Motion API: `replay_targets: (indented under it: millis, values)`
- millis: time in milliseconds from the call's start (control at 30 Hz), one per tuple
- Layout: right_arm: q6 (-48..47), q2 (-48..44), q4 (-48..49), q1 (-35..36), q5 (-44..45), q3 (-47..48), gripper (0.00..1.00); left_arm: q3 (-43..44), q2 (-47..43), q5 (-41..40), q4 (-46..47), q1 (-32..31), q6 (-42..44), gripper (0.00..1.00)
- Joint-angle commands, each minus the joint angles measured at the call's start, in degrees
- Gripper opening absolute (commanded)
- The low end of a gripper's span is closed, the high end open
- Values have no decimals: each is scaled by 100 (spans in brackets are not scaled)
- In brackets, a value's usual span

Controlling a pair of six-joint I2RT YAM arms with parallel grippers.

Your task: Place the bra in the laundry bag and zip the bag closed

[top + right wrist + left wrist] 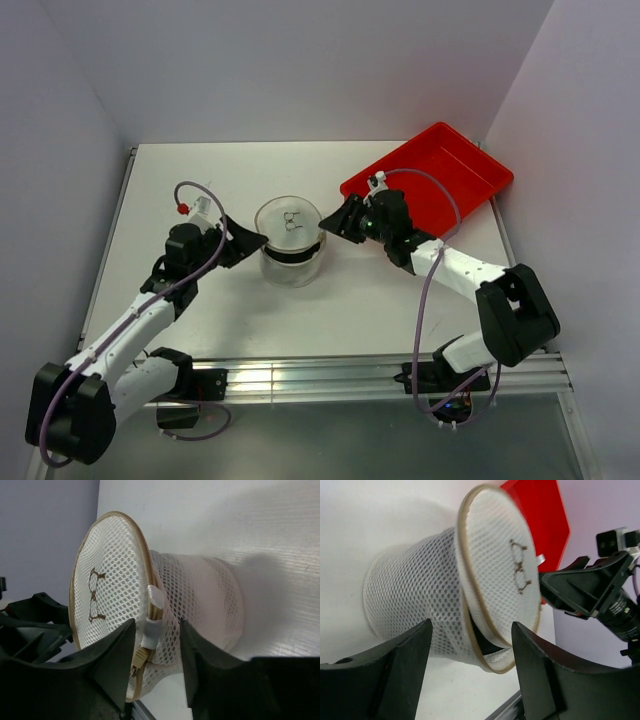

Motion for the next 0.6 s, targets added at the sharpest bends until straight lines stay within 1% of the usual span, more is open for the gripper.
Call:
replay_targets:
  millis: [0, 33, 67, 100, 167, 200, 267, 300, 400, 467, 533, 567]
  values:
    - [62, 64, 402, -26, -225, 34, 47, 174, 301, 468, 464, 11, 38, 62]
    - [71, 55, 419, -26, -234, -1, 40, 192, 354, 503, 544, 11, 37, 56]
    - [80, 12, 463, -26, -234, -54, 31, 227, 398, 469, 623, 11, 37, 50]
    - [88, -23, 481, -35, -234, -158, 27, 262, 495, 425, 676, 11, 37, 35]
    - [167, -111, 586, -8, -252, -317, 18, 412, 627, 363, 808, 11, 55, 21]
    - [202, -225, 639, 26, -252, -509, 17, 482, 819, 354, 835, 11, 64, 12]
    - [273, -366, 718, 97, -191, -703, 13, 683, 996, 363, 931, 11, 99, 3]
    - [308, -514, 745, 210, -147, -887, 12, 737, 1127, 354, 975, 11, 99, 0]
    - [457, -831, 920, 395, 20, -1213, 11, 895, 1295, 188, 1063, 20, 99, 0]
    - [501, -1016, 929, 571, 231, -1328, 16, 1062, 1383, 126, 1099, 20, 116, 0]
    - [484, -1227, 877, 633, 336, -1416, 30, 1202, 1515, 152, 1160, 20, 152, 0]
    - [441, -1289, 781, 633, 459, -1425, 44, 1238, 1559, 187, 1178, 20, 160, 0]
